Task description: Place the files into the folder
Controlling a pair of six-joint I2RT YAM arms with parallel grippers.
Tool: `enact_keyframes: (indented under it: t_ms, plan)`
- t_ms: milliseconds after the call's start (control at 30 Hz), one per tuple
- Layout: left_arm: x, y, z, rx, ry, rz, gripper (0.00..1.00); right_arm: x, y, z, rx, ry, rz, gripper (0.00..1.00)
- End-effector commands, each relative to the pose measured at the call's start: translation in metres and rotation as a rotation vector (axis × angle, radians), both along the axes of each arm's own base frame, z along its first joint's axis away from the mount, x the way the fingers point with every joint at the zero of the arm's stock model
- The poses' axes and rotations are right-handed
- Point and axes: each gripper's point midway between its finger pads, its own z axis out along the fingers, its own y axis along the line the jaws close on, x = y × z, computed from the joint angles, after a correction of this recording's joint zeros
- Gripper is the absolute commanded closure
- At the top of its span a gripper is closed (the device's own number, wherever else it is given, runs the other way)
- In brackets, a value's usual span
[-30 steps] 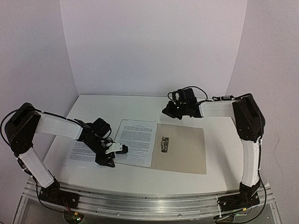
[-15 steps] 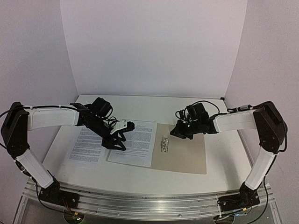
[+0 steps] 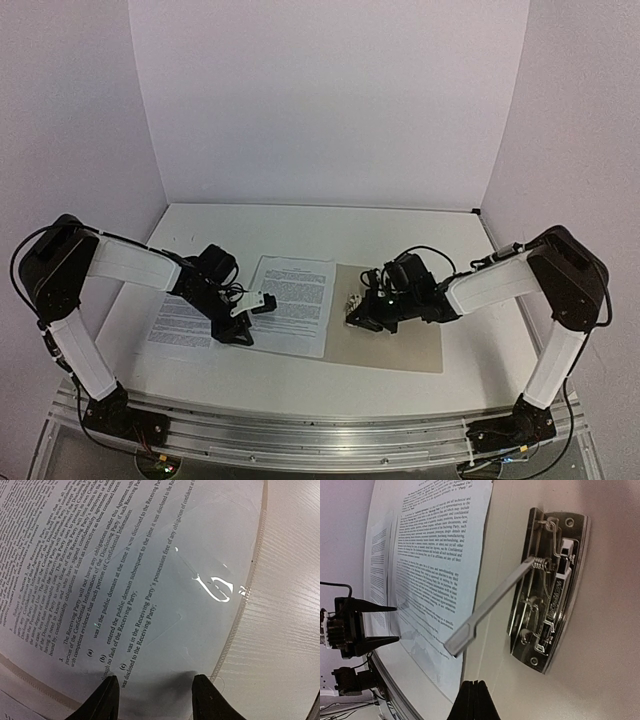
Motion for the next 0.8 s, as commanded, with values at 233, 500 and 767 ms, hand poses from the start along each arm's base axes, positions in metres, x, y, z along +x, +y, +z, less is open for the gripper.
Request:
enact_keyframes:
  t_ms: [233,500,767]
  plan:
    - [-0.013,0.004,-0.016,0.046,-0.003,-0.035,0.51,0.041,0.027,0.002,0.027,-0.083,-0.019,1.00]
    - [-0.019,0.003,-0.016,0.049,-0.003,-0.070,0.52,0.078,0.023,0.014,0.008,-0.160,-0.034,1.00]
    - [-0.018,0.002,-0.014,0.045,-0.002,-0.072,0.53,0.108,0.011,-0.012,-0.019,-0.145,-0.030,1.00]
